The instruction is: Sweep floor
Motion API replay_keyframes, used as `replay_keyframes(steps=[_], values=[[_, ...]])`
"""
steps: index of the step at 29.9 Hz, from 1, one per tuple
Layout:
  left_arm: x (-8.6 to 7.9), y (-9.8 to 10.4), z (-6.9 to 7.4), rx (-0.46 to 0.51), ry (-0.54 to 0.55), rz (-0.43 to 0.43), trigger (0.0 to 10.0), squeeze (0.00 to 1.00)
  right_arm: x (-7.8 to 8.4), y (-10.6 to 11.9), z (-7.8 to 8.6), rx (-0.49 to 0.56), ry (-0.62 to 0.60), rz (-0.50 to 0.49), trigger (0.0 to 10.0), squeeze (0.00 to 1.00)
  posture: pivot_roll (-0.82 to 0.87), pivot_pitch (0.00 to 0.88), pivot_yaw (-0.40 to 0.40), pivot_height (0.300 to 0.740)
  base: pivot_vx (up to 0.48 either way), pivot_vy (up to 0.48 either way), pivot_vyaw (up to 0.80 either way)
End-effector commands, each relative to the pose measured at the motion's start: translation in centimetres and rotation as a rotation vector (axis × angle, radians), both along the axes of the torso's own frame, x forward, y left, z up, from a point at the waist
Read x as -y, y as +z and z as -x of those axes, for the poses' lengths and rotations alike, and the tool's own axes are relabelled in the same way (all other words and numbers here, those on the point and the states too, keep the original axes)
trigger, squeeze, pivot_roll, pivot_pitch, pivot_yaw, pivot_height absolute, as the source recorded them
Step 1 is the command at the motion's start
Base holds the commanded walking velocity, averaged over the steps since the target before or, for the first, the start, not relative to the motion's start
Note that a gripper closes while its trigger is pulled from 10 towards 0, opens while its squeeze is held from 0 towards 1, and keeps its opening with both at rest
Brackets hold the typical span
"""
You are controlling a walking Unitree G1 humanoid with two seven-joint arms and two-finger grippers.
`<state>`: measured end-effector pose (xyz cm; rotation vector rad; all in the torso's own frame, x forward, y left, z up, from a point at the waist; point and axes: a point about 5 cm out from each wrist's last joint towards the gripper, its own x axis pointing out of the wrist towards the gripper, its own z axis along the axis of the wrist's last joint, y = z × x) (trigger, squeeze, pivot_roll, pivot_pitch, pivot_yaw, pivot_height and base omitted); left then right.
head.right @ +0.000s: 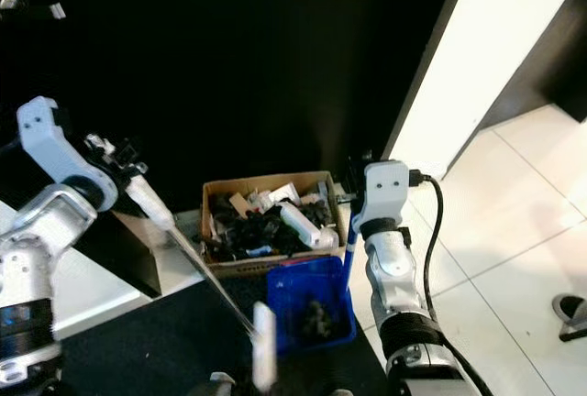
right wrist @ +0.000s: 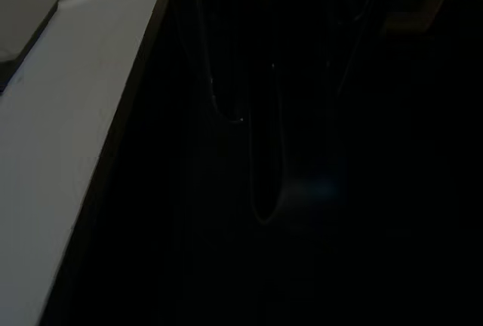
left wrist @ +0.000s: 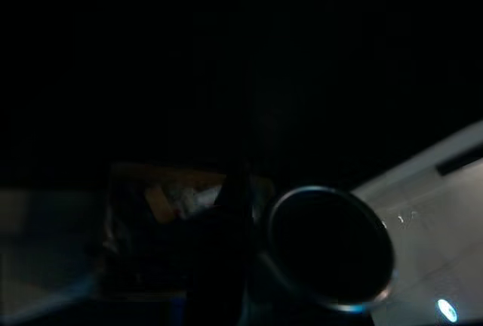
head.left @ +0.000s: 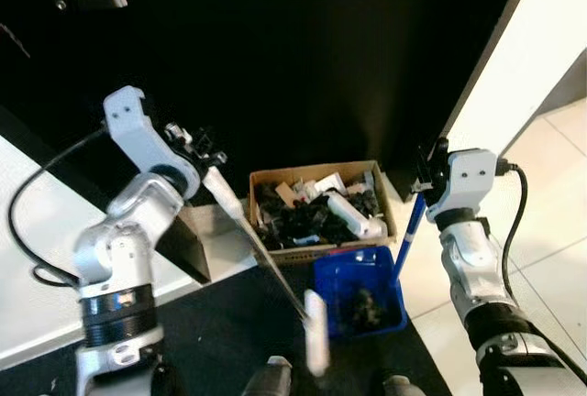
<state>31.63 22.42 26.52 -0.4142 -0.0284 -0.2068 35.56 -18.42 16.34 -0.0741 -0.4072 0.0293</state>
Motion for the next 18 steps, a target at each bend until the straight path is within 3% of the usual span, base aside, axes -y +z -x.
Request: replay_keyframes(steps=[1,3,5,7,9,11,18], values=[[-1.4,3.0,1.9,0.059,-0.086,-0.050,10.0,0.00,1.1,1.1,0.7,0.082,-0.022,-0.019,10.0,0.00,0.15,0.248,0.107,0.740,0.000,0.000,0.00],[-2.5,4.2,2.7,0.085,-0.102,-0.108,10.0,0.00,1.2,1.6,1.1,0.106,-0.011,-0.015,10.0,0.00,0.16,0.244,0.113,0.740,0.000,0.000,0.00],[-2.7,4.4,2.9,0.092,-0.103,-0.121,10.0,0.00,1.1,1.7,1.1,0.113,-0.006,-0.014,10.0,0.00,0.16,0.244,0.113,0.740,0.000,0.000,0.00],[-4.1,4.4,2.9,0.077,-0.057,-0.177,10.0,0.00,0.4,2.6,1.7,0.142,0.062,-0.007,10.0,0.00,0.16,0.236,0.112,0.740,0.000,0.000,0.00],[-6.2,2.6,2.6,-0.011,0.054,-0.238,10.0,0.00,-0.8,3.7,2.5,0.170,0.169,0.019,10.0,0.00,0.15,0.232,0.108,0.740,0.000,0.000,0.00],[-7.3,1.2,2.4,-0.078,0.113,-0.261,10.0,0.00,-1.4,4.4,3.1,0.181,0.231,0.036,10.0,0.00,0.15,0.232,0.108,0.740,0.000,0.000,0.00],[-7.8,-2.0,2.2,-0.180,0.202,-0.292,10.0,0.00,-1.6,7.8,4.6,0.227,0.321,-0.001,10.0,0.00,0.12,0.218,0.104,0.740,0.000,0.000,0.00]])
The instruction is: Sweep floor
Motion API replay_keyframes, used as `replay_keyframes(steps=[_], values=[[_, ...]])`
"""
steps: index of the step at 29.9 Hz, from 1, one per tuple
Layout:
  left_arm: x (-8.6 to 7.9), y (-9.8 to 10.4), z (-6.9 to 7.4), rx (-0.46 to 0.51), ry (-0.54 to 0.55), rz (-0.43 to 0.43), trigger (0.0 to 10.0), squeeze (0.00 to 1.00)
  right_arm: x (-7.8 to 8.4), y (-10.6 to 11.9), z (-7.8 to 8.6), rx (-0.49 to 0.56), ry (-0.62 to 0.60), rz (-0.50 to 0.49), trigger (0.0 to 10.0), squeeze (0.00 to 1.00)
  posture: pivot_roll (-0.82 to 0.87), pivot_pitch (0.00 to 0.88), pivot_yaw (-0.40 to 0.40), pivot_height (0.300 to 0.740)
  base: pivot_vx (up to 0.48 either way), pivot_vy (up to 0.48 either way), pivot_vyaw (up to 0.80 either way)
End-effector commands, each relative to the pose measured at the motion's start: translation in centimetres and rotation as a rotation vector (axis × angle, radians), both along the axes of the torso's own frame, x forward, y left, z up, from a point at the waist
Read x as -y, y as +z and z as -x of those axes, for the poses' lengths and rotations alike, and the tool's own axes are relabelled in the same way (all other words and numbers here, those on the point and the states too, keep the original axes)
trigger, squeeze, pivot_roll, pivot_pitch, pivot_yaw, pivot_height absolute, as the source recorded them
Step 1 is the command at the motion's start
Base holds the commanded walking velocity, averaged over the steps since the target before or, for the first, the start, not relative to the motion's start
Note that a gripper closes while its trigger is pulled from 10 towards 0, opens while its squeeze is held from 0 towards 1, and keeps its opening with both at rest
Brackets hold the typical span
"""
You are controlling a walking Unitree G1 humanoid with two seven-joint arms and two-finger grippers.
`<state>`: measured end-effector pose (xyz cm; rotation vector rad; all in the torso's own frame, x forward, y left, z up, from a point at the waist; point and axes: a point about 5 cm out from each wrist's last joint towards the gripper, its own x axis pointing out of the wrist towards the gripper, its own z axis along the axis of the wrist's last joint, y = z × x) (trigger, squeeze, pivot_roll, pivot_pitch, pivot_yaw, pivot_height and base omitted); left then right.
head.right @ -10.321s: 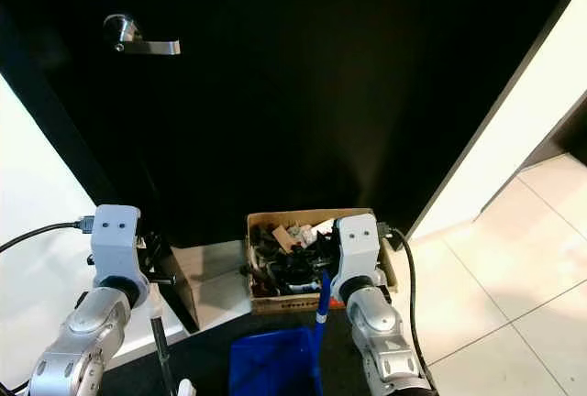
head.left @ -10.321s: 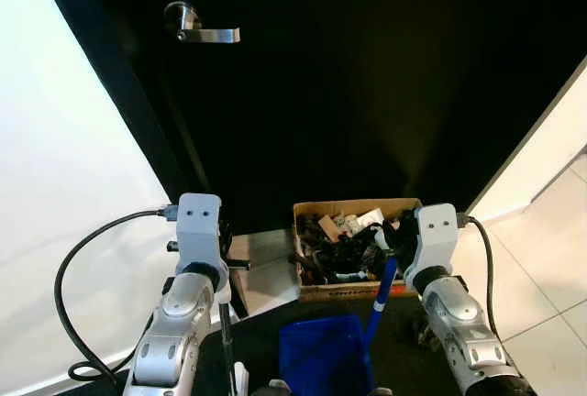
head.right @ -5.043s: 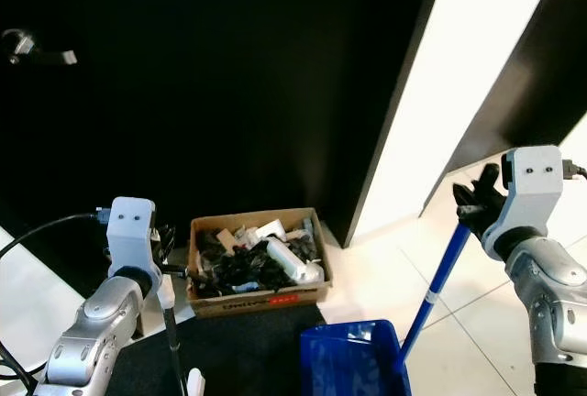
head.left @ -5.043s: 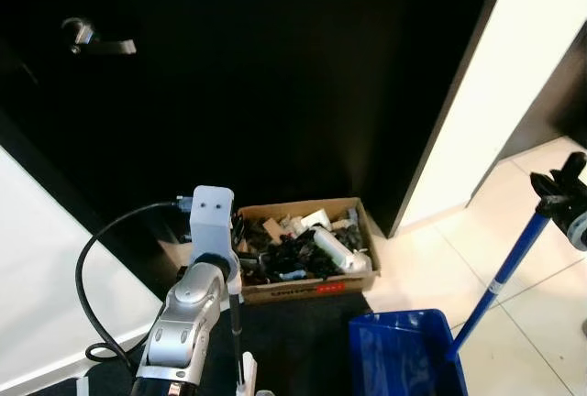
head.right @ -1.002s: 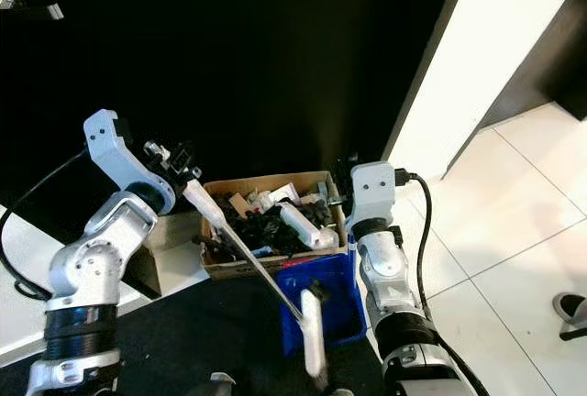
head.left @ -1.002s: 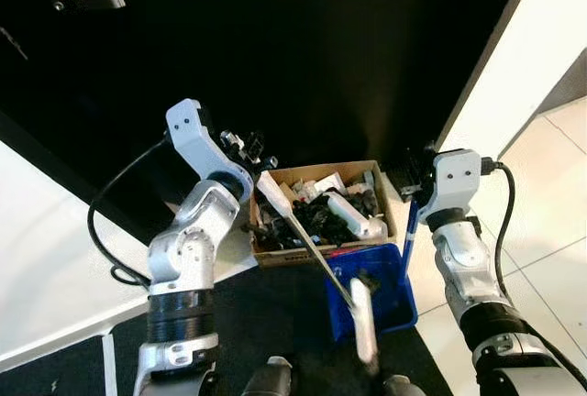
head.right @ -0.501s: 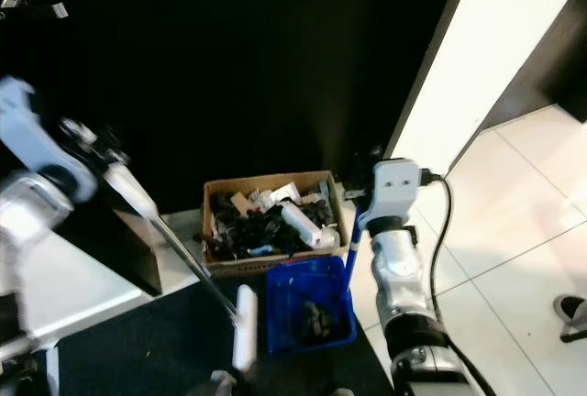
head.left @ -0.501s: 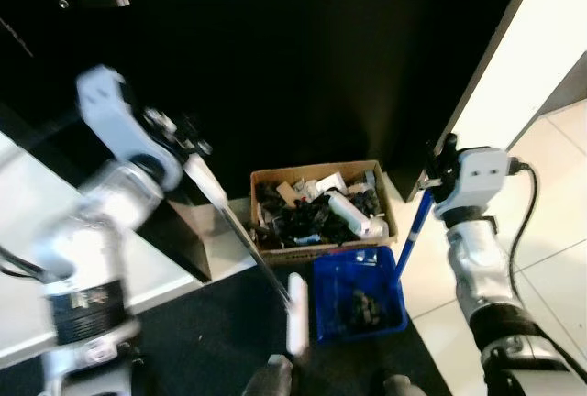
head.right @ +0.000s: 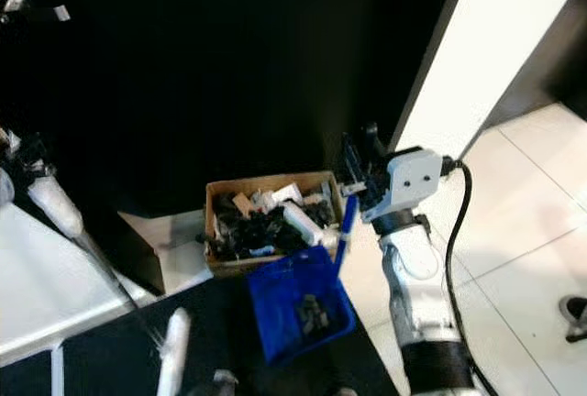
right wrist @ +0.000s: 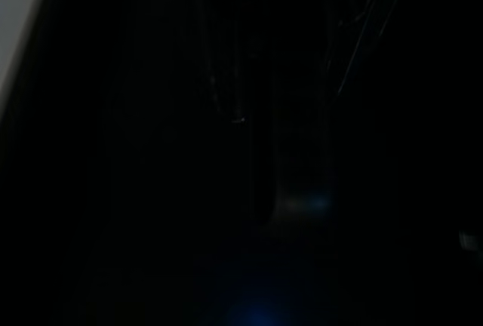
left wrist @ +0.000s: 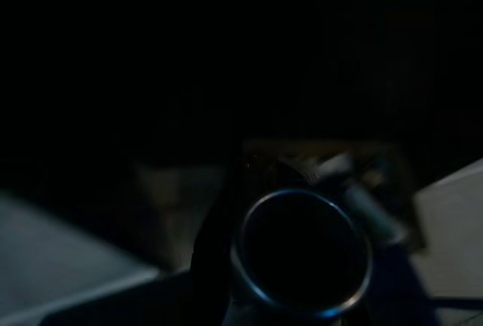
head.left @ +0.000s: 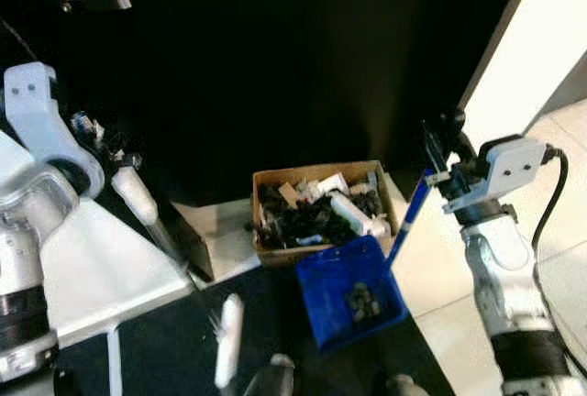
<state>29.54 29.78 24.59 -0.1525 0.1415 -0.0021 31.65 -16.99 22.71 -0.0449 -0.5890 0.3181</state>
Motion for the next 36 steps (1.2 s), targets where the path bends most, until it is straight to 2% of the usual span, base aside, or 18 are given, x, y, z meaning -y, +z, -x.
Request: replay_keyframes(steps=[1,5,6,7,8,10,11,13,16,19,21,24,27,32,36], values=[[-0.5,-0.4,0.1,-0.006,0.033,-0.022,10.0,0.00,-0.1,1.9,0.7,0.053,0.036,-0.049,10.0,0.00,0.12,0.218,0.104,0.740,0.000,0.000,0.00],[-0.1,-1.4,0.1,-0.030,0.022,-0.027,10.0,0.00,1.0,4.3,0.7,0.072,-0.017,-0.119,10.0,0.00,0.11,0.212,0.100,0.740,0.000,0.000,0.00],[-0.1,-1.4,0.1,-0.030,0.022,-0.027,10.0,0.00,1.0,4.3,0.7,0.072,-0.017,-0.119,10.0,0.00,0.11,0.212,0.100,0.740,0.000,0.000,0.00],[0.3,-2.2,0.0,-0.045,0.013,-0.029,10.0,0.00,1.8,6.4,0.2,0.110,-0.057,-0.194,10.0,0.00,0.10,0.209,0.099,0.740,0.000,0.000,0.00],[0.5,-2.5,0.0,-0.051,0.006,-0.025,10.0,0.00,2.0,7.1,0.0,0.119,-0.065,-0.226,10.0,0.00,0.10,0.207,0.097,0.740,0.000,0.000,0.00],[0.5,-2.5,0.0,-0.051,0.006,-0.025,10.0,0.00,2.0,7.1,0.0,0.119,-0.065,-0.226,10.0,0.00,0.10,0.207,0.097,0.740,0.000,0.000,0.00],[1.0,-2.9,0.0,-0.054,-0.003,-0.034,10.0,0.00,2.0,8.9,-0.4,0.135,-0.034,-0.290,10.0,0.00,0.11,0.206,0.093,0.740,0.000,0.000,0.00],[1.2,-3.0,0.1,-0.054,-0.004,-0.038,10.0,0.00,1.8,9.8,-0.5,0.133,-0.003,-0.320,10.0,0.00,0.11,0.204,0.087,0.740,0.000,0.000,0.00],[1.3,-3.2,0.1,-0.053,0.001,-0.031,10.0,0.00,2.1,10.9,-0.7,0.164,-0.030,-0.293,10.0,0.00,0.12,0.203,0.082,0.740,0.000,0.000,0.00],[1.6,-3.6,0.3,-0.057,0.001,-0.027,10.0,0.00,2.6,12.9,-1.7,0.256,-0.115,-0.235,10.0,0.00,0.12,0.203,0.078,0.740,0.000,0.000,0.00],[1.7,-3.7,0.4,-0.057,0.001,-0.026,10.0,0.00,2.6,13.3,-1.9,0.280,-0.129,-0.222,10.0,0.00,0.12,0.203,0.078,0.740,0.000,0.000,0.00],[2.1,-4.0,0.5,-0.057,-0.003,-0.023,10.0,0.00,1.9,14.3,-2.4,0.333,-0.145,-0.183,10.0,0.00,0.13,0.206,0.068,0.740,0.000,0.000,0.00],[2.5,-4.2,0.8,-0.059,-0.008,-0.020,10.0,0.00,0.5,15.2,-3.0,0.375,-0.153,-0.140,10.0,0.00,0.14,0.209,0.057,0.740,0.000,0.000,0.00],[2.8,-4.7,1.5,-0.066,0.001,-0.010,10.0,0.00,-1.7,14.7,-4.2,0.407,-0.177,-0.074,10.0,0.00,0.16,0.213,0.038,0.740,0.000,0.000,0.00],[3.0,-4.9,1.8,-0.066,0.006,-0.001,10.0,0.00,-2.6,14.6,-4.4,0.444,-0.187,-0.031,10.0,0.00,0.18,0.216,0.027,0.740,0.000,0.000,0.00]])
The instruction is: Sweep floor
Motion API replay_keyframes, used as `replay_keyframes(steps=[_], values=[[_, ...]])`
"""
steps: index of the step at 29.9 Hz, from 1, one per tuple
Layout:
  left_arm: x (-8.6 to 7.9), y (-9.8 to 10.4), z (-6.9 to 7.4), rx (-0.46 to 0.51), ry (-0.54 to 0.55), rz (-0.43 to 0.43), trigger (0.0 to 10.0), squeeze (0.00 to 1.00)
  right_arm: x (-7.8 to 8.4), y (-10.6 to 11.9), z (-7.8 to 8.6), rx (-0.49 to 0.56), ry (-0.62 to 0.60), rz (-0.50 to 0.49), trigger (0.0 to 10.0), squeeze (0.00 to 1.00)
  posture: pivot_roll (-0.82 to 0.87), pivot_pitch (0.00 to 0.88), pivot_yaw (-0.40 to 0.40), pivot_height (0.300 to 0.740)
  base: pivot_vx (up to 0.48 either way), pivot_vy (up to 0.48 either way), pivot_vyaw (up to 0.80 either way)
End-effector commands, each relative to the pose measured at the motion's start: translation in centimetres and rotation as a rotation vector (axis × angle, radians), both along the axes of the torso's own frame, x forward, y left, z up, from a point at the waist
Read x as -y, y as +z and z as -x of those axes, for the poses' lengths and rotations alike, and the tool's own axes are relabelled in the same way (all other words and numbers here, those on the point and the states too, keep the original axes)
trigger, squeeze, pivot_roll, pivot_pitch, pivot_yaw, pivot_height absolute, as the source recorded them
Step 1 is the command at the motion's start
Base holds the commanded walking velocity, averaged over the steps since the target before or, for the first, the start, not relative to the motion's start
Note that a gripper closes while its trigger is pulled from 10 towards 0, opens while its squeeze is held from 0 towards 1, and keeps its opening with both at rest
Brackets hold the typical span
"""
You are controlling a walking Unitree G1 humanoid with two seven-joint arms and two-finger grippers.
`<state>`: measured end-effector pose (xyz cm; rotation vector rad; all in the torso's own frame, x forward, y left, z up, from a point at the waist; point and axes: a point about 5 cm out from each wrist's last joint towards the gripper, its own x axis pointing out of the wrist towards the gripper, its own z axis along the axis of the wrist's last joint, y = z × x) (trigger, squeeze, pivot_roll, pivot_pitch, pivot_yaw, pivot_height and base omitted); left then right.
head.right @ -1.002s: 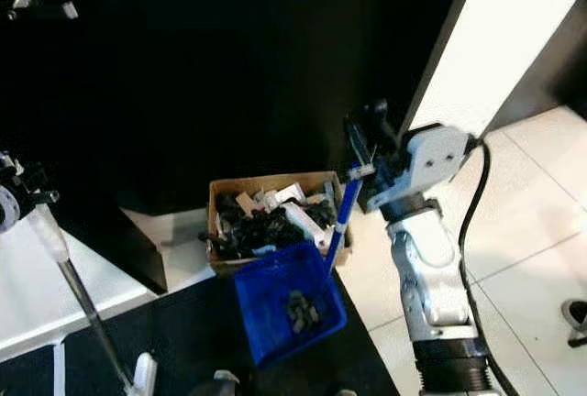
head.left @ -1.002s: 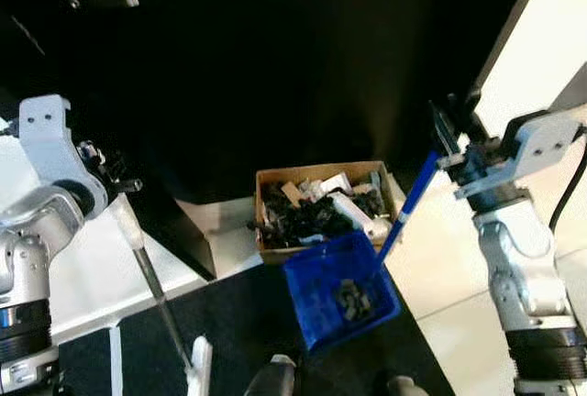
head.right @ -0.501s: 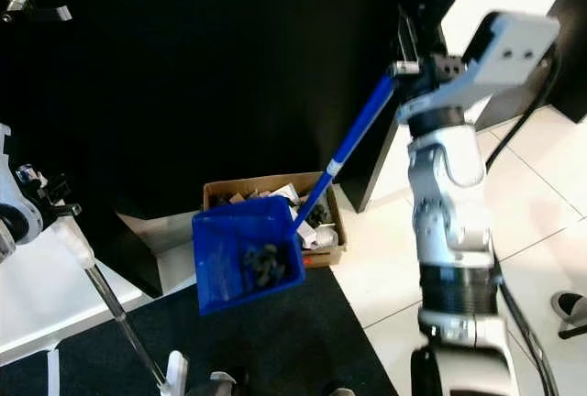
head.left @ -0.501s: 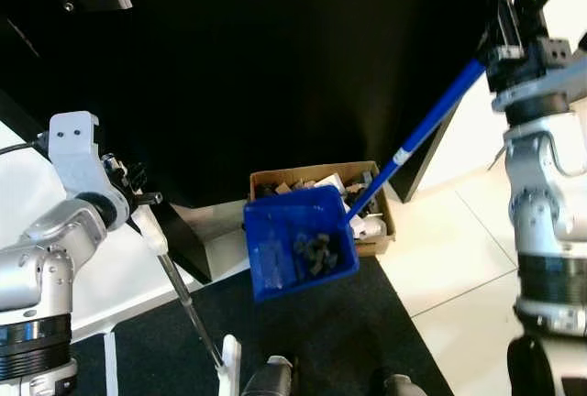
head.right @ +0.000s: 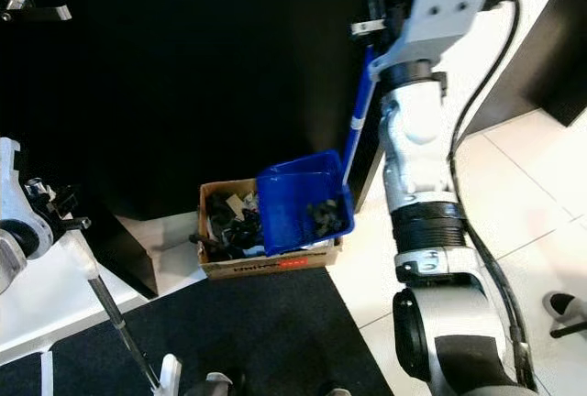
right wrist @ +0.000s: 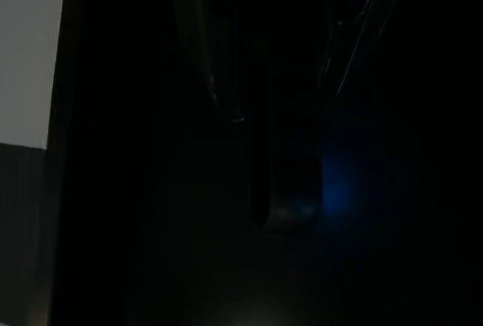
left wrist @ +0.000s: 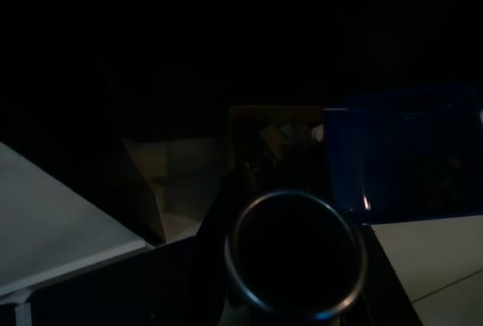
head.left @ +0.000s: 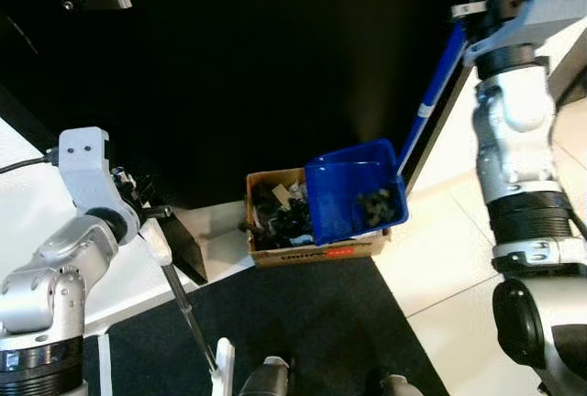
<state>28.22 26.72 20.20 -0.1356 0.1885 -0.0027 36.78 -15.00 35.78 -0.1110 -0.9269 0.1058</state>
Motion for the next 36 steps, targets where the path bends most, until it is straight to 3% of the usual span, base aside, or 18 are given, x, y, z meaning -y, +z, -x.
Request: replay_keyframes(steps=[1,4,8,18,23,31,36], values=[[0.0,-0.5,0.5,-0.020,0.011,0.016,10.0,0.00,-0.6,1.5,0.7,0.097,0.001,0.028,10.0,0.00,0.18,0.216,0.027,0.740,0.000,0.000,0.00],[0.1,-0.6,0.7,-0.019,0.013,0.020,10.0,0.00,-1.4,1.6,0.7,0.128,-0.010,0.068,10.0,0.00,0.19,0.218,0.018,0.740,0.000,0.000,0.00],[0.5,-1.0,1.3,-0.021,0.018,0.034,10.0,0.00,-3.8,1.9,0.7,0.201,-0.017,0.172,10.0,0.00,0.20,0.222,0.002,0.740,0.000,0.000,0.00],[1.3,-1.4,2.0,-0.029,0.021,0.050,10.0,0.00,-6.4,2.6,1.1,0.321,-0.025,0.252,10.0,0.00,0.21,0.231,-0.011,0.740,0.000,0.000,0.00],[1.3,-1.4,2.4,-0.031,0.027,0.053,10.0,0.00,-7.5,2.9,1.1,0.375,-0.091,0.294,10.0,0.00,0.23,0.236,-0.015,0.740,0.000,0.000,0.00],[1.5,-1.5,3.0,-0.032,0.035,0.063,10.0,0.00,-9.1,3.5,1.7,0.566,-0.248,0.405,10.0,0.00,0.25,0.241,-0.022,0.740,0.000,0.000,0.00],[1.7,-1.4,3.0,-0.032,0.033,0.069,10.0,0.00,-9.5,3.4,1.6,0.614,-0.329,0.430,10.0,0.00,0.25,0.242,-0.022,0.740,0.000,0.000,0.00]])
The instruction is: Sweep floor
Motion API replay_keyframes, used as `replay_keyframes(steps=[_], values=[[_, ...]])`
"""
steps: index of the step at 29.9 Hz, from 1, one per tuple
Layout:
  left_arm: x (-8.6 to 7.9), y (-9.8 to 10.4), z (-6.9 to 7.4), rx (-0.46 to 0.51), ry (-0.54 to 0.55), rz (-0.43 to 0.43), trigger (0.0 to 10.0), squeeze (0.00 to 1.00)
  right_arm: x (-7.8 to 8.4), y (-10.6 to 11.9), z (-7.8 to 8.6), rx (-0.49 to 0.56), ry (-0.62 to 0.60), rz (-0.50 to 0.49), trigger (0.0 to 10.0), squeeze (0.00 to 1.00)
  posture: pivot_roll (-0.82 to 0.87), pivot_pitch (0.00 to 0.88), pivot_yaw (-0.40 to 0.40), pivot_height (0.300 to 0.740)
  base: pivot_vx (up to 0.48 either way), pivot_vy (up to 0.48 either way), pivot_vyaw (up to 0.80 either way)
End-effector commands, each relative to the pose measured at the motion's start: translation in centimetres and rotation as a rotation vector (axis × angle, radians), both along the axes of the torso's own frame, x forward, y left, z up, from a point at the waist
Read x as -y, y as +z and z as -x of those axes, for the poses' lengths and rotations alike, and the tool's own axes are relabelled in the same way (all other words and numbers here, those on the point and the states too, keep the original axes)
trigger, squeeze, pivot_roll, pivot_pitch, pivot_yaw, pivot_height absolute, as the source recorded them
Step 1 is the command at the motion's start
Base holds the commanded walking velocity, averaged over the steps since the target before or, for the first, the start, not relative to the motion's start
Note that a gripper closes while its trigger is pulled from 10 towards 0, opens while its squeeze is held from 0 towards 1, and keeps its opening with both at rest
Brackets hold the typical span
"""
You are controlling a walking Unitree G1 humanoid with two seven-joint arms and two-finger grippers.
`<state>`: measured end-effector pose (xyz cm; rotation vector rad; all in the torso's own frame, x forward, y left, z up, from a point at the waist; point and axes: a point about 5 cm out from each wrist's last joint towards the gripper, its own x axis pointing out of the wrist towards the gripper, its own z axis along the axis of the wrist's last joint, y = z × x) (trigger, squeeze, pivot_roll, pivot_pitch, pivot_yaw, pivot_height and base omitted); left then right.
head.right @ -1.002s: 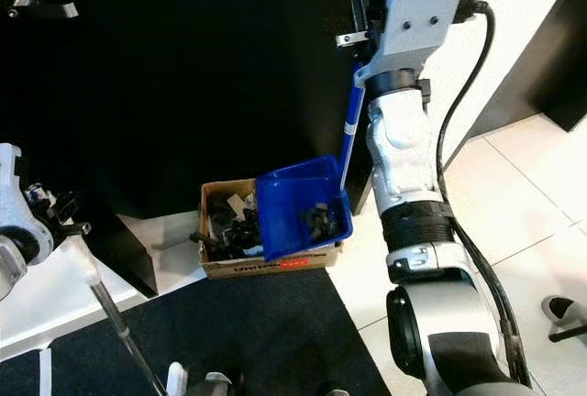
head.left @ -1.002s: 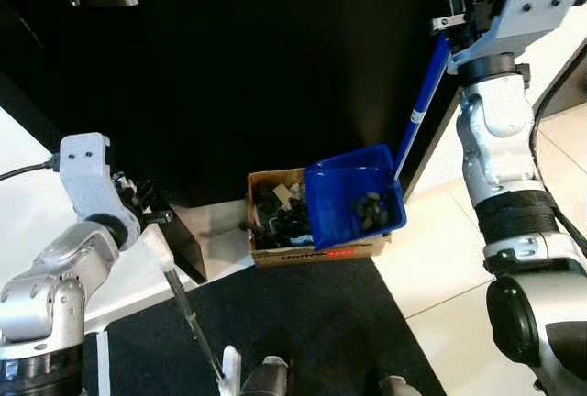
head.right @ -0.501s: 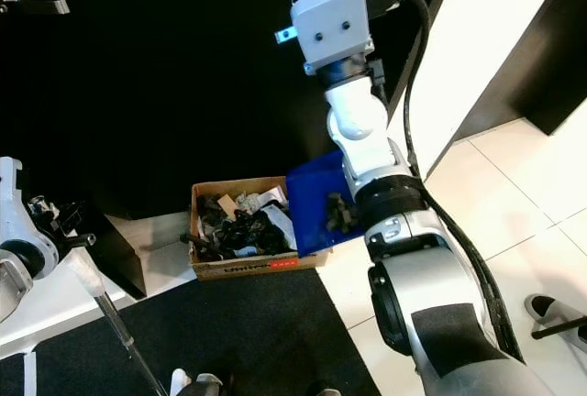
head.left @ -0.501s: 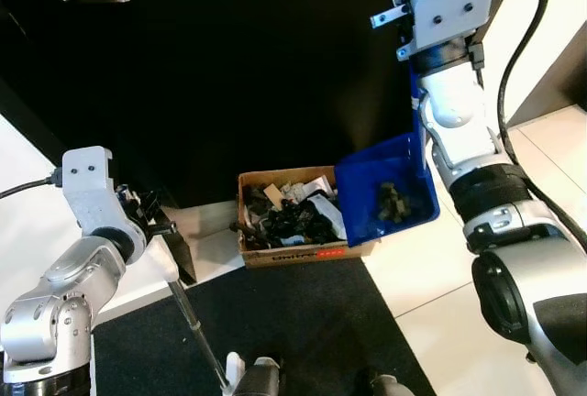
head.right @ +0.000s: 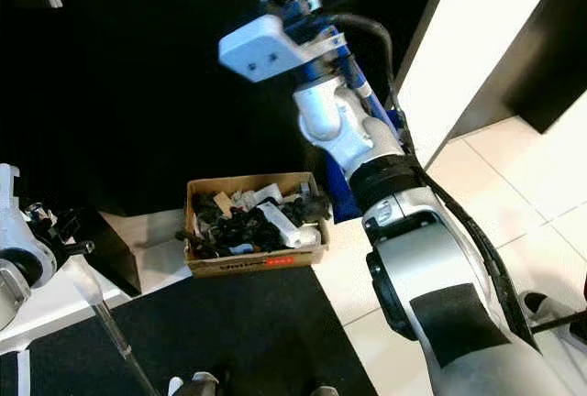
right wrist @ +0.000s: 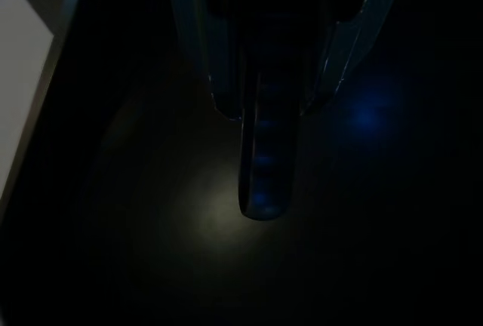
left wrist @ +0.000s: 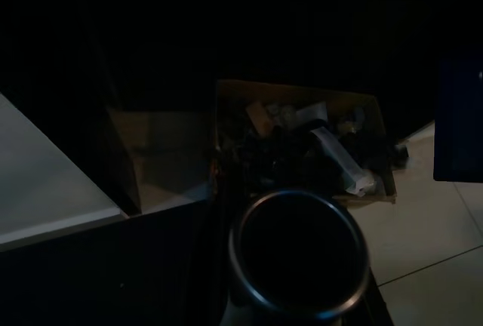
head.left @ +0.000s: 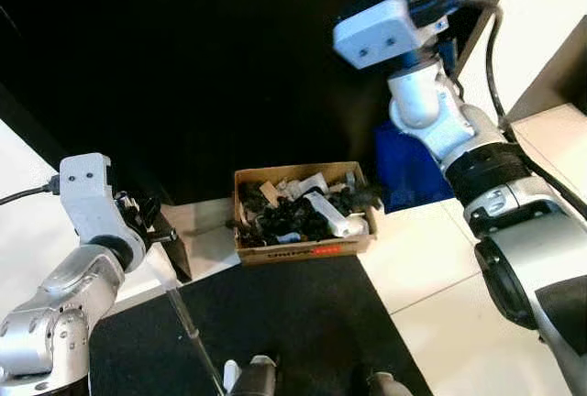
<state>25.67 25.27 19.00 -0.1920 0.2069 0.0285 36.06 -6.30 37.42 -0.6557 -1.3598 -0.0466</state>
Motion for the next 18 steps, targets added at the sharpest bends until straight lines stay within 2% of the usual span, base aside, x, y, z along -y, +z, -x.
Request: replay_keyframes(steps=[1,7,11,15,17,18], values=[[0.3,-0.3,0.5,-0.012,-0.004,0.017,10.0,0.00,-0.9,1.7,0.9,0.124,-0.016,0.071,10.0,0.00,0.25,0.243,-0.020,0.740,0.000,0.000,0.00],[0.5,-0.3,0.6,-0.016,-0.009,0.020,10.0,0.00,-1.3,1.6,0.9,0.152,-0.022,0.077,10.0,0.00,0.24,0.242,-0.018,0.740,0.000,0.000,0.00],[0.7,-0.4,0.3,-0.018,-0.015,0.024,10.0,0.00,-0.8,1.7,0.8,0.169,-0.022,0.069,10.0,0.00,0.23,0.233,-0.015,0.740,0.000,0.000,0.00],[1.0,-0.6,0.0,-0.019,-0.025,0.032,10.0,0.00,0.7,2.3,0.9,0.141,0.010,-0.011,10.0,0.00,0.22,0.226,-0.011,0.740,0.000,0.000,0.00],[1.0,-0.6,0.0,-0.019,-0.025,0.032,10.0,0.00,0.7,2.3,0.9,0.141,0.010,-0.011,10.0,0.00,0.22,0.226,-0.011,0.740,0.000,0.000,0.00],[1.2,-0.6,-0.1,-0.019,-0.029,0.035,10.0,0.00,2.1,3.1,0.8,0.082,0.060,-0.114,10.0,0.00,0.22,0.221,-0.010,0.740,0.000,0.000,0.00]])
